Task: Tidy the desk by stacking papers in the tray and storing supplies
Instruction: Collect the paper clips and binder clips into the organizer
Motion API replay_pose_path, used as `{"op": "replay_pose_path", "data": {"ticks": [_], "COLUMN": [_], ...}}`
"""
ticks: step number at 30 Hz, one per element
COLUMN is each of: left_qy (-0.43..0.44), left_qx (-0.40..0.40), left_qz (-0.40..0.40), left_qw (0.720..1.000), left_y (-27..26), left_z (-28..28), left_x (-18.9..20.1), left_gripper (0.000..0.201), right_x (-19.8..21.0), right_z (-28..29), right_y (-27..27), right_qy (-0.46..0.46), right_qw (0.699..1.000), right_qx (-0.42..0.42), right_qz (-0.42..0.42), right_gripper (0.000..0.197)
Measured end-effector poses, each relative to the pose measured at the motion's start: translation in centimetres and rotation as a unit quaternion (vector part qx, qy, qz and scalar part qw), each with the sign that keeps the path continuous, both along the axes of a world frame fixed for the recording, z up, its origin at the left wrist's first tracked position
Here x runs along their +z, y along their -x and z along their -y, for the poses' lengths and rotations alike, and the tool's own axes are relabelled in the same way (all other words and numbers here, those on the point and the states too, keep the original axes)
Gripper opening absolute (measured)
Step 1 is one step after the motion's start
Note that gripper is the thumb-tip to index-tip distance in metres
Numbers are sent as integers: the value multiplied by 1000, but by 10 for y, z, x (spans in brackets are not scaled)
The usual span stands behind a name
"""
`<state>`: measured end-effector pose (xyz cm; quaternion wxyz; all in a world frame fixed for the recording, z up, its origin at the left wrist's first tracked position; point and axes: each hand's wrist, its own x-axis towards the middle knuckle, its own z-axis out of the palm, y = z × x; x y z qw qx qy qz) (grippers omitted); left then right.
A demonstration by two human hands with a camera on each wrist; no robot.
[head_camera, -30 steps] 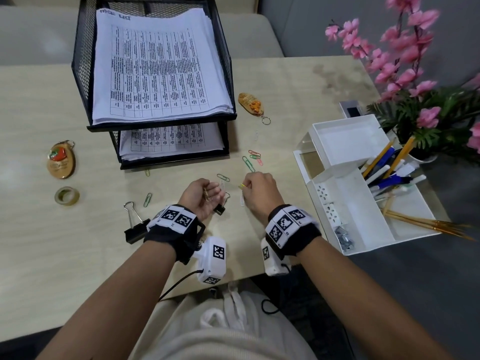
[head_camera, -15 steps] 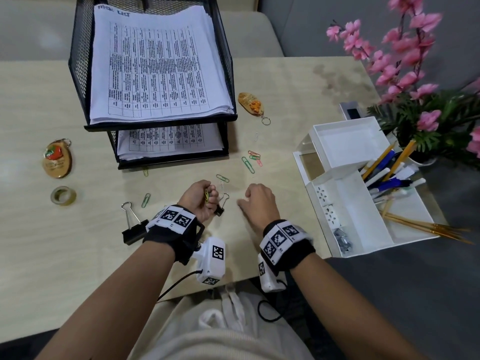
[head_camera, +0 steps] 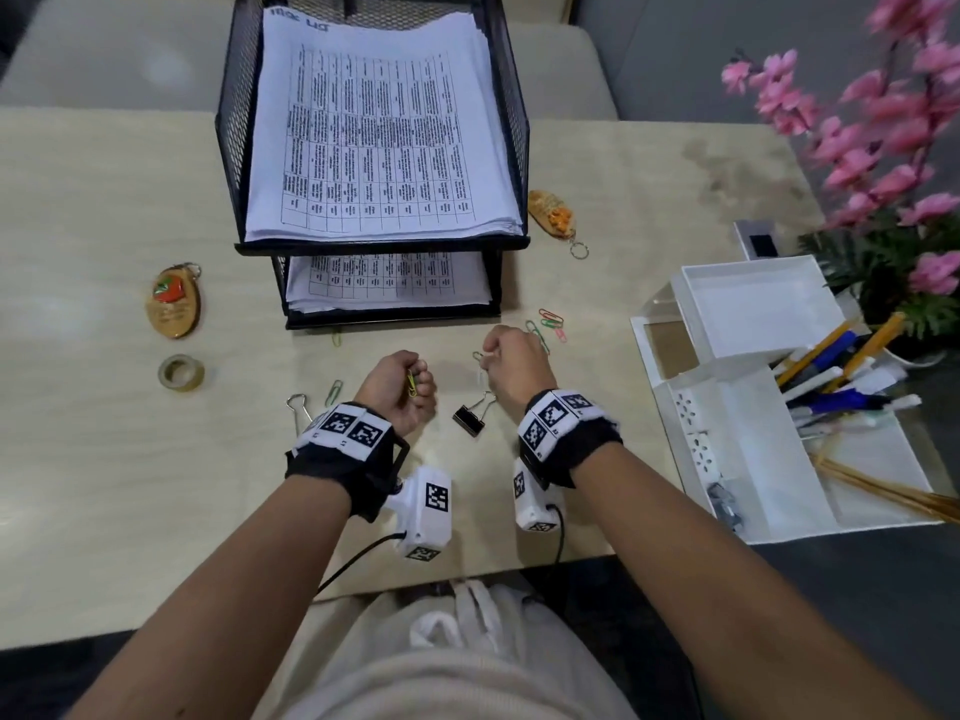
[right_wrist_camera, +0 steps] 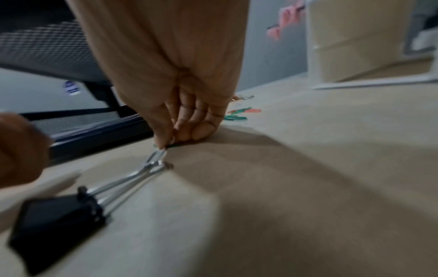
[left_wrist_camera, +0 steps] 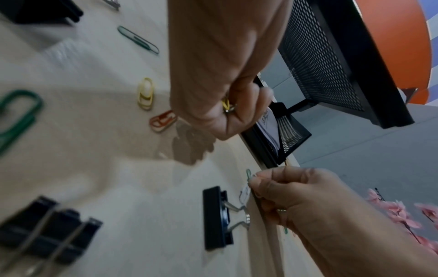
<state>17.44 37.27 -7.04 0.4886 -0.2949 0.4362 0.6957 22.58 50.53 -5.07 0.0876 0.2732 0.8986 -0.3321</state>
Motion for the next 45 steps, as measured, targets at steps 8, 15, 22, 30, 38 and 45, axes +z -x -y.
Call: {"op": "replay_pose_path", "data": {"ticks": [8, 15, 22, 30, 38, 45], "left_qy": [3, -69, -21, 5, 20, 20], "left_qx": [67, 47, 0, -12, -9, -9], "left_qz": [13, 15, 12, -10, -17, -15], "left_qw": [998, 996, 1000, 1000, 1000, 1000], "left_y": [3, -9, -3, 3, 8, 9], "left_z": [4, -13, -18, -16, -17, -24], "left_x": [1, 1, -4, -10, -12, -10], "left_gripper": [34, 37, 39, 37, 36, 36], "right_x": [6, 37, 6, -12, -10, -20], "right_z": [6, 15, -3, 17, -28, -43], "right_y": [-3, -2, -10, -14, -5, 4], "right_qy": [-96, 124, 37, -87, -13, -50], "right_qw": [990, 988, 995, 994, 983, 984], "right_qx": [88, -22, -88, 47, -180, -169], "right_qz": [45, -86, -3, 44, -29, 15], "right_gripper": [20, 4, 17, 16, 18, 19]}}
